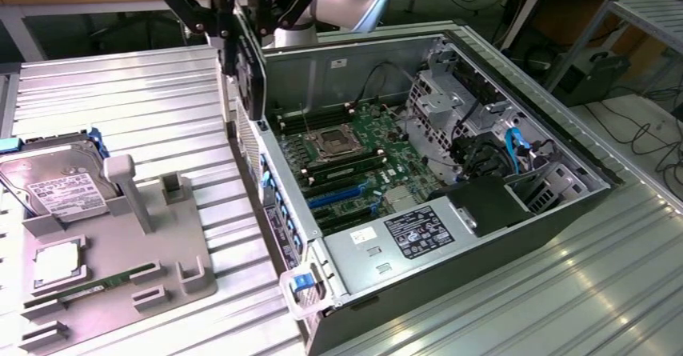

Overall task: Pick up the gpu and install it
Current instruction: 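Pick up the gpu and move the gpu toward the slot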

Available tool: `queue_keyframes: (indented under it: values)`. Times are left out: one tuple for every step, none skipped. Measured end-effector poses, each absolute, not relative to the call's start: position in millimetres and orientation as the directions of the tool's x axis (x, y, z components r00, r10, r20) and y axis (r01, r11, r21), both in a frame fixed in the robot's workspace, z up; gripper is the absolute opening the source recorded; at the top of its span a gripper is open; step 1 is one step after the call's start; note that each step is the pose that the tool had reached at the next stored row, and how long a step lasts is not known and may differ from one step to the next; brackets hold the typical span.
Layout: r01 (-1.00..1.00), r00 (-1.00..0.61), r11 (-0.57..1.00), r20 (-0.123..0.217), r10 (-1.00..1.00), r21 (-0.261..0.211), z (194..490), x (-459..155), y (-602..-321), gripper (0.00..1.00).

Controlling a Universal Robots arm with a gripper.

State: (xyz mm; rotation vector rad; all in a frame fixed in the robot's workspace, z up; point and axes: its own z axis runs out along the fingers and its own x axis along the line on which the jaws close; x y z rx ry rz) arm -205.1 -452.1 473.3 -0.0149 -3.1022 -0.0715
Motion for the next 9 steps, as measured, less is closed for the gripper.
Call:
queue_keyframes:
  values:
    - [0.01,-0.999,0.999,0.039,0.009,0.046,473,-204,-452,0.27]
    - [0.01,-0.999,0.999,0.039,0.009,0.046,473,-202,-452,0.27]
    - [0.01,-0.999,0.999,0.039,0.009,0.046,473,-200,-452,0.27]
    - [0.01,-0.999,0.999,0.039,0.009,0.046,473,-199,-452,0.27]
    - [0.01,-0.999,0.999,0.039,0.009,0.046,473,-198,-452,0.27]
    - [0.01,-0.999,0.999,0.039,0.009,0.046,473,-197,-452,0.27]
    - [0.01,-0.999,0.999,0.039,0.009,0.046,473,-196,-452,0.27]
    - [0.01,-0.999,0.999,0.039,0.009,0.046,473,-195,-452,0.27]
    - [0.01,-0.999,0.999,0.039,0.009,0.046,473,-193,-452,0.27]
